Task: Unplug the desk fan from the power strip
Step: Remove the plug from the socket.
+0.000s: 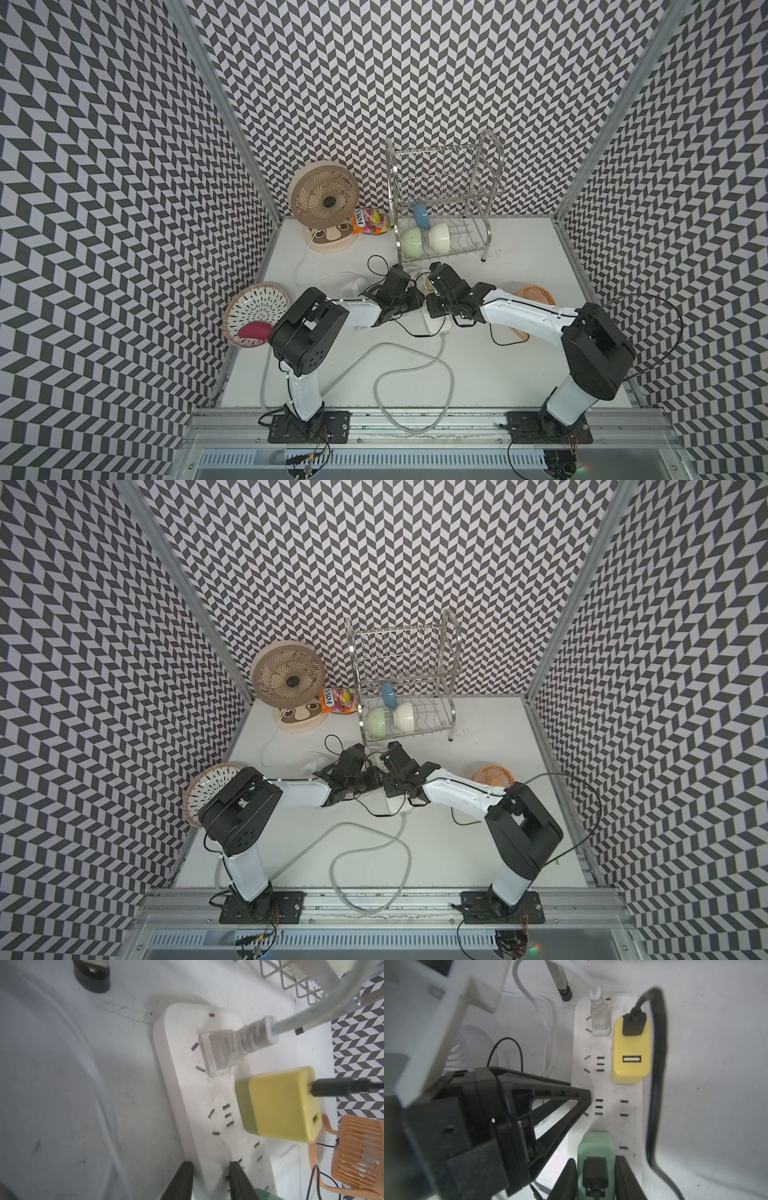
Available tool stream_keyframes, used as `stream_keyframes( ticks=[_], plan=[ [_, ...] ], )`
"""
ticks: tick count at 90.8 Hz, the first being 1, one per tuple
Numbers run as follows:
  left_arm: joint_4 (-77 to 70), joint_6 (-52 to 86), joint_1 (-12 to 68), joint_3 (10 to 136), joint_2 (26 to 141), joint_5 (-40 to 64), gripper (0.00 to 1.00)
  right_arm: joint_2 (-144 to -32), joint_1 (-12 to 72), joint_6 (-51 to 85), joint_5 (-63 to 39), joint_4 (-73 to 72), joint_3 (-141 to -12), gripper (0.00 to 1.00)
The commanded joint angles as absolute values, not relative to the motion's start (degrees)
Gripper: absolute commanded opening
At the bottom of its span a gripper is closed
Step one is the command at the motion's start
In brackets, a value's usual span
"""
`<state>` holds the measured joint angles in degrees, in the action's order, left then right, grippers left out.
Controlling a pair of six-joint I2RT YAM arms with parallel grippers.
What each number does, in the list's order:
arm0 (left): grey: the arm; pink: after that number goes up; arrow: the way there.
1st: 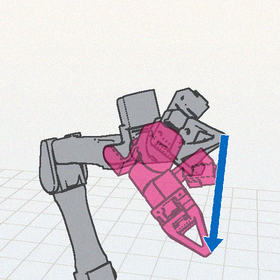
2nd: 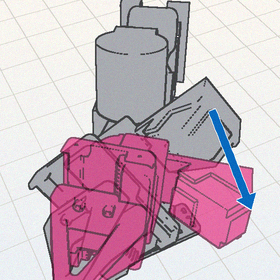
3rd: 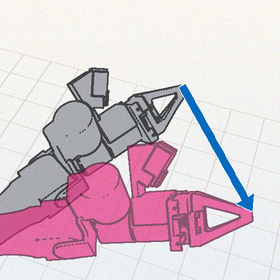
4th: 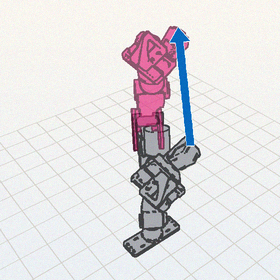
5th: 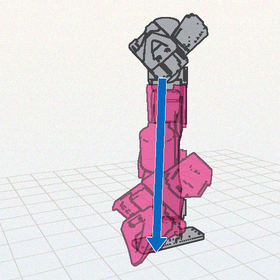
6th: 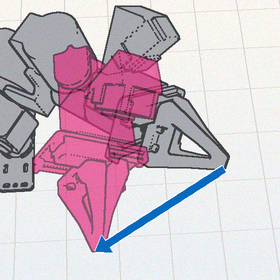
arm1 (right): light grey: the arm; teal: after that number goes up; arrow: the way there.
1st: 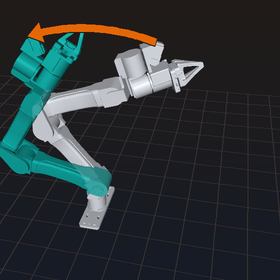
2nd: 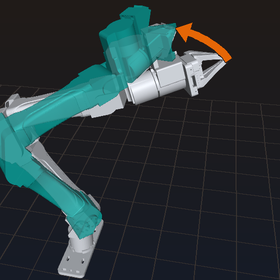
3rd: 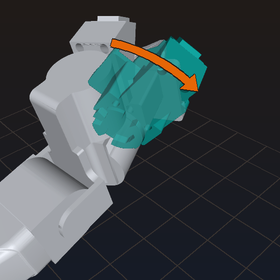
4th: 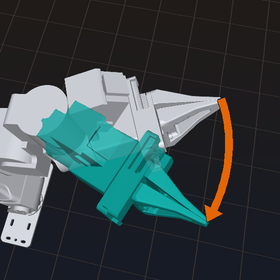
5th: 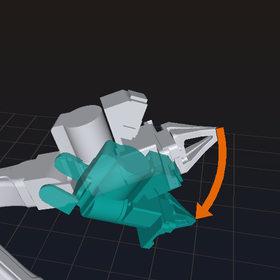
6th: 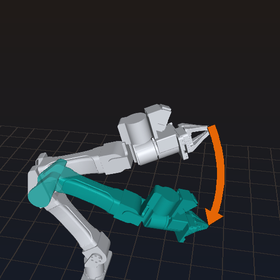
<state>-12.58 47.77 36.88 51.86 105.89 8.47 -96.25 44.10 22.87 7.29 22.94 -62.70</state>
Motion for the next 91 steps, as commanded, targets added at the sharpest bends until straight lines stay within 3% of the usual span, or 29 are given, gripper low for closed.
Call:
stream_keyframes(
  ticks=[1,16,57,91],
  plan=[
    [-12.6,48.0,37.6,53.2,107.5,8.7,0.32,-95.8,44.3,23.2,8.0,23.3,-64.0,0.36],
    [-13.0,48.3,37.9,53.2,108.0,9.1,0.30,-96.2,44.3,23.3,8.1,23.5,-64.1,0.37],
    [-10.7,47.0,37.9,53.7,110.2,10.1,0.35,-96.3,44.9,22.5,8.3,23.4,-65.4,0.15],
    [-2.5,47.0,38.1,55.7,112.2,7.7,0.33,-93.9,45.8,22.2,12.0,20.8,-64.1,0.15]
  ],
)
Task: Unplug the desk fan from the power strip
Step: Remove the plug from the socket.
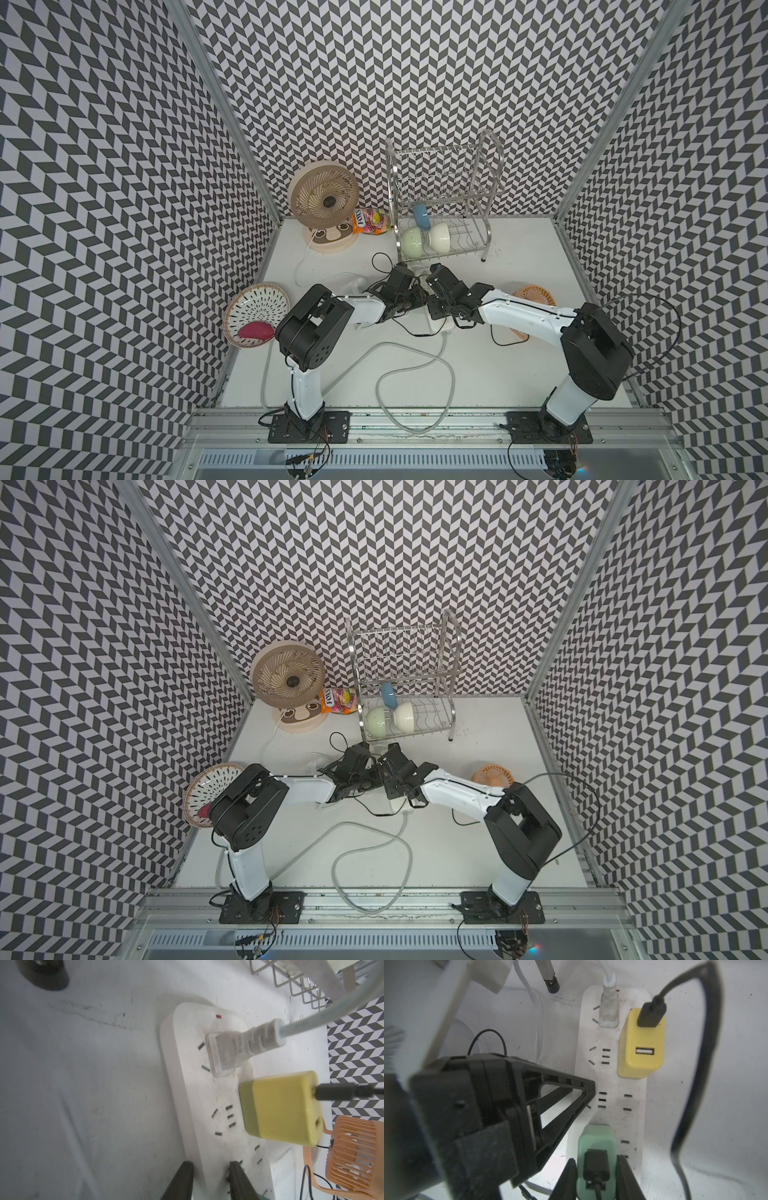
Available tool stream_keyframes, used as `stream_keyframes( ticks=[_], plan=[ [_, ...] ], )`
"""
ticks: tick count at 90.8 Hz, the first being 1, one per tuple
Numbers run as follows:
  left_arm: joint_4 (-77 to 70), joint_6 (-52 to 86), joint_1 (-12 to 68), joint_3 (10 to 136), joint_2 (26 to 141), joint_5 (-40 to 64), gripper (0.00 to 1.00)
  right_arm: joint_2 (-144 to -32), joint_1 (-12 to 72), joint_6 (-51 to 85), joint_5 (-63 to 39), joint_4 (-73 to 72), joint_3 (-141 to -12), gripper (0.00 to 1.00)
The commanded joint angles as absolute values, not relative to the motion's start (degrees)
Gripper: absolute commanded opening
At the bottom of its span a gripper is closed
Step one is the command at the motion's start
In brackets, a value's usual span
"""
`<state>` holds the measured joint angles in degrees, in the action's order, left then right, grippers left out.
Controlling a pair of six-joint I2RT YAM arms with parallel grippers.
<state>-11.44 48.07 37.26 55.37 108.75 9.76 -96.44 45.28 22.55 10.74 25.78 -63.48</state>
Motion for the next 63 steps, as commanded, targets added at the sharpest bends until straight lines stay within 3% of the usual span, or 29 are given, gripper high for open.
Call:
stream_keyframes(
  ticks=[1,17,44,63],
  plan=[
    [-2.1,46.9,38.1,55.8,112.2,7.6,0.32,-93.7,45.6,22.4,12.0,20.8,-63.9,0.15],
    [3.6,46.4,38.7,57.5,113.3,4.8,0.30,-92.9,43.1,24.3,12.7,21.5,-62.9,0.14],
    [3.8,46.9,39.2,57.2,114.0,4.3,0.30,-93.3,47.1,22.6,10.9,20.2,-65.5,0.14],
    [3.8,46.9,39.2,56.8,114.1,4.2,0.29,-91.7,43.7,24.0,13.4,20.5,-62.8,0.14]
  ],
)
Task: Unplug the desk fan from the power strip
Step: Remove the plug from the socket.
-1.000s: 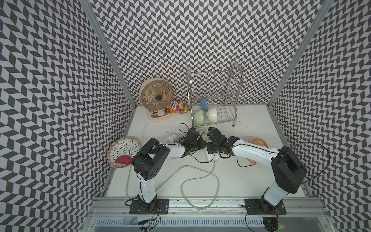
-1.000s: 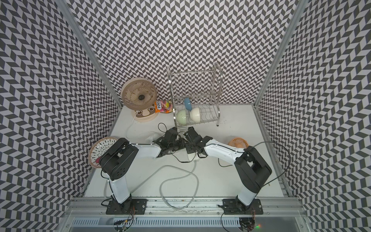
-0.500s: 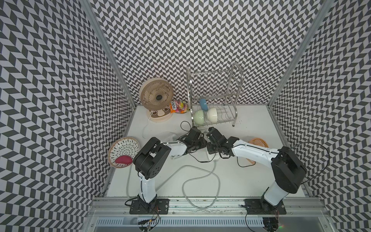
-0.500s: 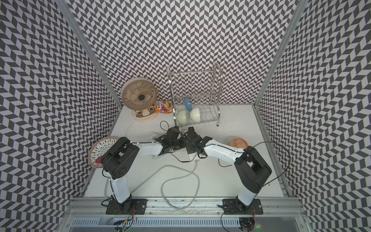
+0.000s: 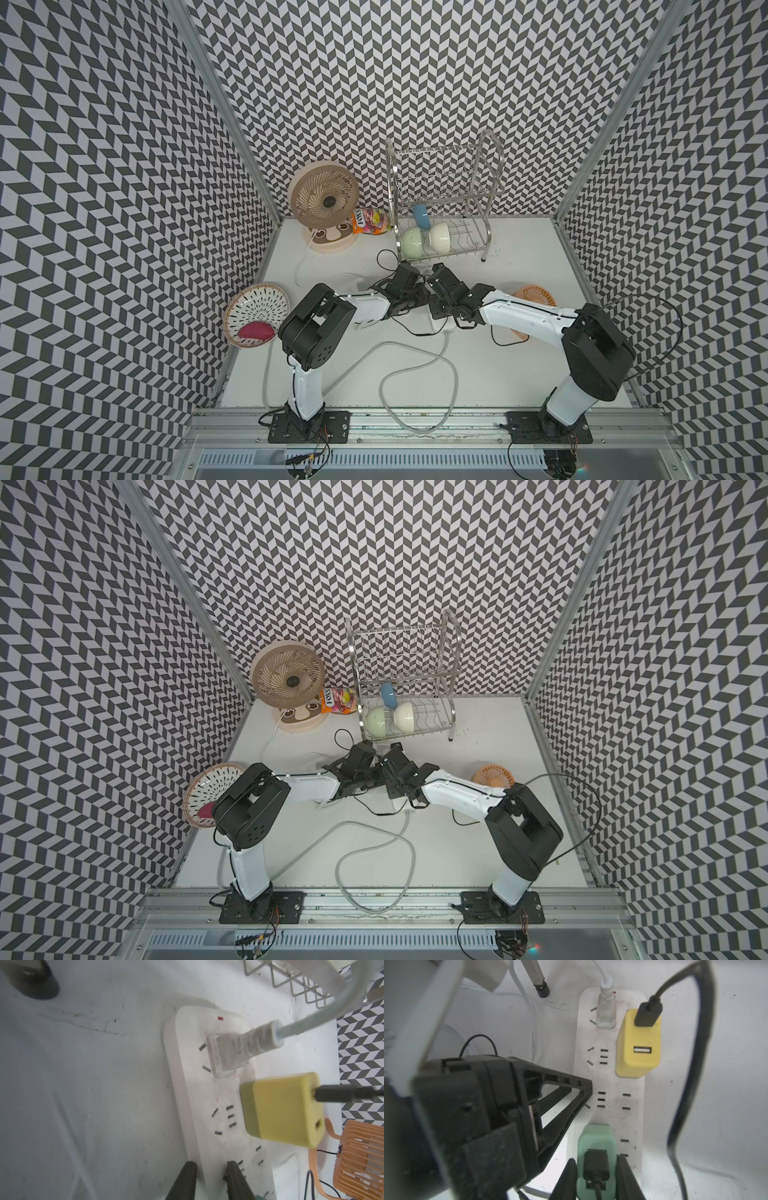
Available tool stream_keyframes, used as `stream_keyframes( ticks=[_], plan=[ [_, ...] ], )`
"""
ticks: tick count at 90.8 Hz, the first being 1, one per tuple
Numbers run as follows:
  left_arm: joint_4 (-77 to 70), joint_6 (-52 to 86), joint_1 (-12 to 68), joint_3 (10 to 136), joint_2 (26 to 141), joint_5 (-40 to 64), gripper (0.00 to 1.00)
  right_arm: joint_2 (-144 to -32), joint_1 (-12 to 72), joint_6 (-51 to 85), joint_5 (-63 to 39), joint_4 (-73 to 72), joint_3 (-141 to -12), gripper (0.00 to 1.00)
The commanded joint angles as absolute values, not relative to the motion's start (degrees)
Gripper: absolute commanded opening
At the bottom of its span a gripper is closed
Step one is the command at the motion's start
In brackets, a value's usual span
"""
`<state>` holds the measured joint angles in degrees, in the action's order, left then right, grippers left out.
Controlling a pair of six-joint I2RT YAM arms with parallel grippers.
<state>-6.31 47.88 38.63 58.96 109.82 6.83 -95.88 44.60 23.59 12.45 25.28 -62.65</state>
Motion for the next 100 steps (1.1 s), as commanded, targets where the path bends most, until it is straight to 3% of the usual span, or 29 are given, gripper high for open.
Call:
stream_keyframes(
  ticks=[1,31,53,79,100],
  plan=[
    [3.8,46.9,39.2,56.8,114.1,4.2,0.29,-91.7,43.6,24.1,13.7,20.8,-62.8,0.14],
    [3.8,47.3,39.2,56.7,114.5,4.3,0.29,-91.9,46.9,22.6,11.0,19.2,-64.9,0.15],
    [3.8,47.3,39.2,56.6,114.5,4.3,0.28,-91.0,44.0,23.6,15.9,21.7,-63.7,0.15],
    [3.8,47.4,39.2,56.8,115.0,4.2,0.28,-89.9,47.2,22.4,11.5,18.4,-64.2,0.15],
    [4.0,47.1,39.2,56.8,115.2,4.0,0.28,-90.0,45.2,23.1,16.1,21.3,-64.2,0.16]
  ],
)
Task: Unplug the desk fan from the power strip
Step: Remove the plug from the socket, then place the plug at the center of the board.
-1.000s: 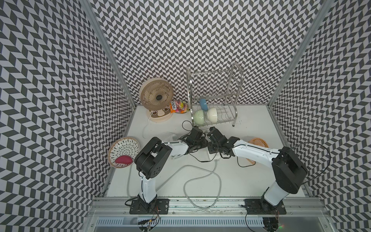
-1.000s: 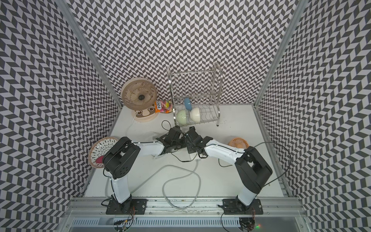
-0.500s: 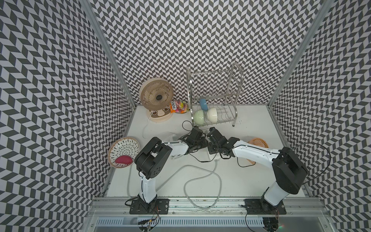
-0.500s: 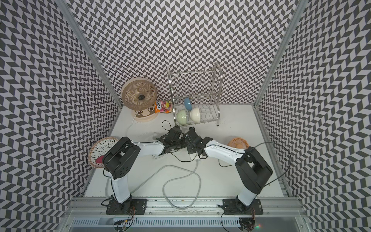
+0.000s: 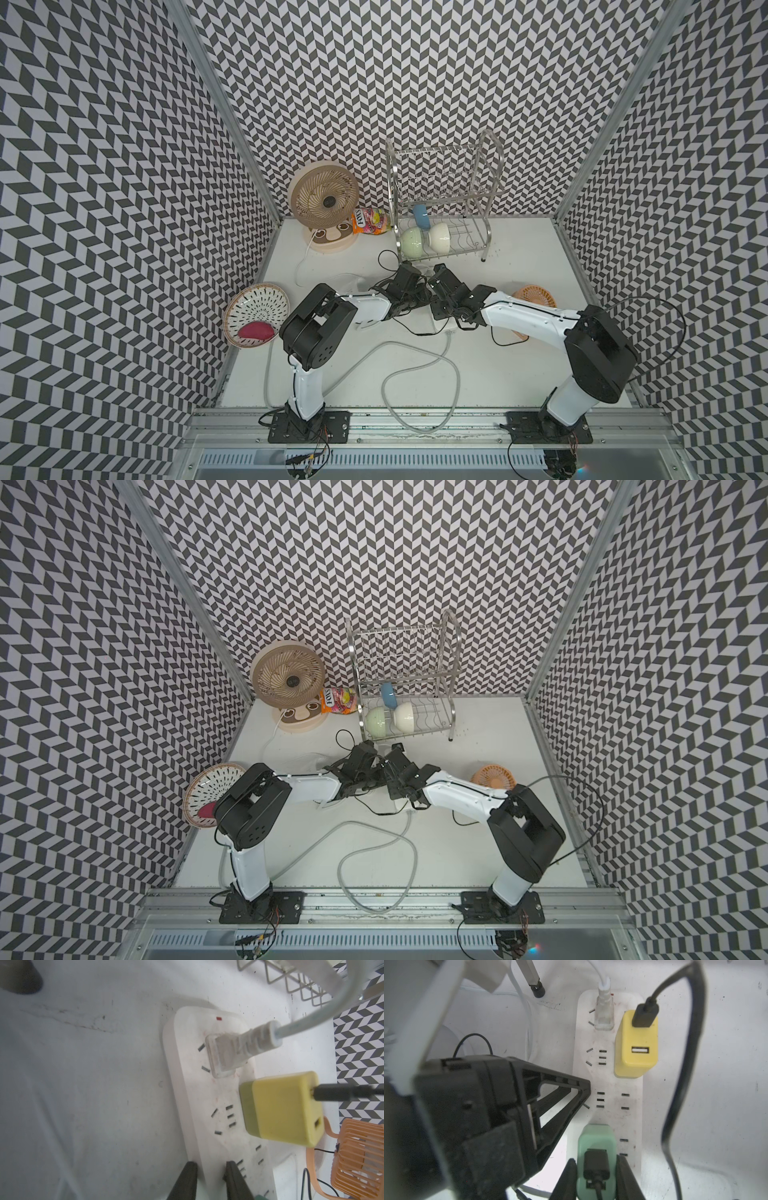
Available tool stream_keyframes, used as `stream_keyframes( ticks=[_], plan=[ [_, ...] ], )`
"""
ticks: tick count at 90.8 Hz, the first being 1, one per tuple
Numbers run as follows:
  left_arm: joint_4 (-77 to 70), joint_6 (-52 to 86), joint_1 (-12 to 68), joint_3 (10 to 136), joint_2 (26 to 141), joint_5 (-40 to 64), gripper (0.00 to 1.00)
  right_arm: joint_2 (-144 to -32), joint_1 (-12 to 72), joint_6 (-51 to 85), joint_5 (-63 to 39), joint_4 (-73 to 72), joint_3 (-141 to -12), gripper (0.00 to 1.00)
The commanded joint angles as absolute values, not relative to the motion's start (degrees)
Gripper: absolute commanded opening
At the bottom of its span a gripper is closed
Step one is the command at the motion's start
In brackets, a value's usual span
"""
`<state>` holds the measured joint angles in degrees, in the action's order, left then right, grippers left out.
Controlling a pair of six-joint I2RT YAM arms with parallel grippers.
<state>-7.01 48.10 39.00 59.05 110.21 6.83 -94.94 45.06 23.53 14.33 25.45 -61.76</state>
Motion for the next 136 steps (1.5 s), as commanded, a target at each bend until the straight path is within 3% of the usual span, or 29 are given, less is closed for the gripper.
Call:
stream_keyframes(
  ticks=[1,22,43,69,102,136],
  plan=[
    [4.1,47.1,39.2,56.8,115.2,3.9,0.28,-90.1,45.2,23.0,15.9,21.4,-64.4,0.16],
    [4.2,47.4,39.2,56.9,115.7,3.8,0.28,-86.9,46.7,21.3,8.2,14.4,-62.1,0.16],
    [4.3,47.4,39.2,56.8,115.8,3.7,0.28,-88.3,44.8,23.1,15.4,19.6,-63.2,0.16],
    [4.3,47.5,39.2,56.8,115.9,3.8,0.28,-86.0,47.5,20.9,8.4,13.2,-61.7,0.16],
    [3.2,47.5,39.2,56.9,115.4,4.6,0.28,-85.1,45.9,23.1,14.7,18.0,-60.4,0.16],
    [1.3,39.6,38.0,67.3,103.9,7.0,0.39,-77.6,44.8,23.6,8.5,15.8,-54.3,0.17]
  ],
)
